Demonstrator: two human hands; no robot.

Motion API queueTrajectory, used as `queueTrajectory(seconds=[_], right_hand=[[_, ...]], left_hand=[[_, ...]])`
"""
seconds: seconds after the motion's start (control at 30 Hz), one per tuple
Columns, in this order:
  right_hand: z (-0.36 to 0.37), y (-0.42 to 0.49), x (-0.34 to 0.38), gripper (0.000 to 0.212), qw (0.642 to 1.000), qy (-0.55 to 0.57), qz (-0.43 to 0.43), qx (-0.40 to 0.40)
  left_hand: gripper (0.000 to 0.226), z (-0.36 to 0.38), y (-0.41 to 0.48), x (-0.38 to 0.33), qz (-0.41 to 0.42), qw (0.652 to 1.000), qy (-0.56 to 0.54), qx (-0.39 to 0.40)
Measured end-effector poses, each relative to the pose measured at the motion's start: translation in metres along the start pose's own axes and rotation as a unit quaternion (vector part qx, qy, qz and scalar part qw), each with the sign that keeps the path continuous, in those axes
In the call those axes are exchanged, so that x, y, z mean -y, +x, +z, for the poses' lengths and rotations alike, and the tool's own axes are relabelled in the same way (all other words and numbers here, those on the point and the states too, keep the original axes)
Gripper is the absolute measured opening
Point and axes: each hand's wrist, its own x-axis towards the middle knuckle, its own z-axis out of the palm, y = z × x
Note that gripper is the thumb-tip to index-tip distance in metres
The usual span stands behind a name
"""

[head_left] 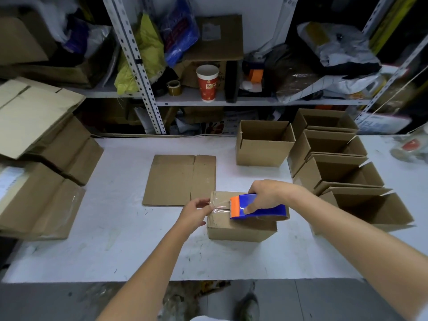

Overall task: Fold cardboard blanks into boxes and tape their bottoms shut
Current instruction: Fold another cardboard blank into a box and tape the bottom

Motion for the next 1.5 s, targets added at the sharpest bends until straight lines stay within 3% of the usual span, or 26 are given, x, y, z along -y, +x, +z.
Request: queueTrajectory(seconds=[0.17, 0.4, 0.7, 0.93, 1.17, 1.5], right_hand=[[0.003, 0.001, -0.002, 0.072, 1.000, -0.005, -0.005, -0.005], [0.004, 0.004, -0.004, 0.073, 1.000, 0.010, -0.008, -0.004], [0.003, 0.003, -0.005, 0.073, 1.000, 0.018, -0.018, 0.000], [0.004, -0.001, -0.019, 0.069, 1.000, 0.009, -0.022, -0.006], [0.006, -0.041, -0.123, 0.065, 0.996, 0.009, 0.089, 0.008], [0.024, -0.033, -0.121, 0.070, 0.995, 0.036, 0.095, -0.008]], left_hand=[[0.047, 0.005, -0.001, 0.003, 0.006, 1.000, 0.009, -0.022], [0.040, 0.014, 0.001, 0.000, 0.026, 0.995, 0.073, -0.067], [0.050, 0.021, 0.005, -0.002, 0.040, 0.988, 0.119, -0.090], [0.037, 0.024, 0.002, -0.007, 0.021, 0.988, 0.113, -0.100], [0.043, 0.025, 0.002, -0.006, 0.024, 0.989, 0.113, -0.093], [0.036, 0.026, -0.005, -0.012, 0.032, 0.987, 0.125, -0.096]])
